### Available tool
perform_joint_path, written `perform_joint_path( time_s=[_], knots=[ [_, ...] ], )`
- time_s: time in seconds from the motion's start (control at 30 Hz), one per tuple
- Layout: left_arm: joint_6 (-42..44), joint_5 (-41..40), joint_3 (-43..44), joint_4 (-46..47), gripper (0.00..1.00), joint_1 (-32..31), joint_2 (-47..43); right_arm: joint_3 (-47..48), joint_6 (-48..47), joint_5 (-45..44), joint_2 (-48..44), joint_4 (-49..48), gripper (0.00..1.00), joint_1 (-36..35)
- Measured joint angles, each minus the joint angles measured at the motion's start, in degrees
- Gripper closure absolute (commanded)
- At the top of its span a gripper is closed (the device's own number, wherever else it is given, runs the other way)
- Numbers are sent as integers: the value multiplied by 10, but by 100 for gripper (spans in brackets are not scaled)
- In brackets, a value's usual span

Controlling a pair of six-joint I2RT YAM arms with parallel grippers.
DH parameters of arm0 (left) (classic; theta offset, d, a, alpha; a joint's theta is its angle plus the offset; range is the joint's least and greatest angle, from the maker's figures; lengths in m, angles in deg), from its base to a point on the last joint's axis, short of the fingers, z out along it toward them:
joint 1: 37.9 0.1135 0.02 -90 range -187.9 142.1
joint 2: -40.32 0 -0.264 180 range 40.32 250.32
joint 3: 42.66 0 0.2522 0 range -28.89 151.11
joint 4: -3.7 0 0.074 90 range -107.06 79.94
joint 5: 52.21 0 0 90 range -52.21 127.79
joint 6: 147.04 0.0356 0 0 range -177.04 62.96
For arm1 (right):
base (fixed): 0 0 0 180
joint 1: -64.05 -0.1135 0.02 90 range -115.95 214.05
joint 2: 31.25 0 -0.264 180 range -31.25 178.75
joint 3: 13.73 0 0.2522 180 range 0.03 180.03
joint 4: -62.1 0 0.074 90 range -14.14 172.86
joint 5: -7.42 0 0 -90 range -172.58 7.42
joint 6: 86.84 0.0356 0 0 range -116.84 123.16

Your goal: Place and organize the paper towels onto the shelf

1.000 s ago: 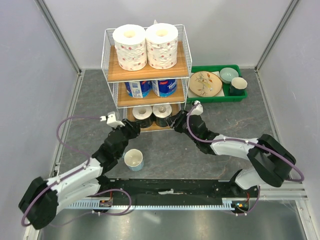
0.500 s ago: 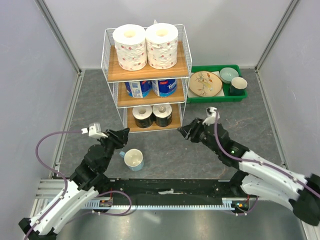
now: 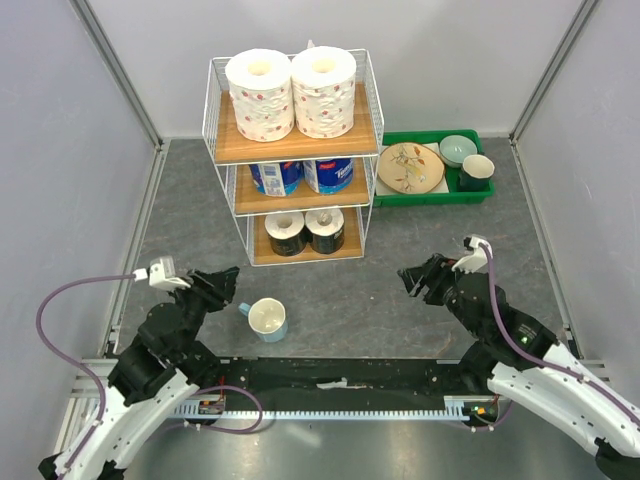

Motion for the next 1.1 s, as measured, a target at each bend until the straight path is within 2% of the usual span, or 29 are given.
perform_joint_path(
  time_s=[0.03,0.1,0.17,0.2,0.27,0.33,0.57,0.83,1.1],
  knots=[
    [-1,-3,9,-10,44,0,-2,3,-1,-7,-8,16,22,0],
    [-2,-10,26,-30,40,0,-3,12,1,-21,-25,45,7,0],
    [-3,-15,45,-50,32,0,-5,24,5,-39,-45,70,2,0],
    [-3,-20,55,-61,27,0,-6,32,7,-50,-55,84,2,0],
    [-5,-27,72,-78,10,0,-7,45,9,-68,-76,108,2,0],
    [-6,-37,89,-94,4,0,-7,61,14,-90,-99,135,2,0],
    [-8,-58,116,-136,2,0,-8,103,44,-151,-155,208,2,0],
    [-10,-73,143,-169,1,0,-8,106,87,-203,-231,248,2,0],
    [-21,-92,153,-194,1,0,-8,106,100,-217,-238,257,2,0]
  ],
)
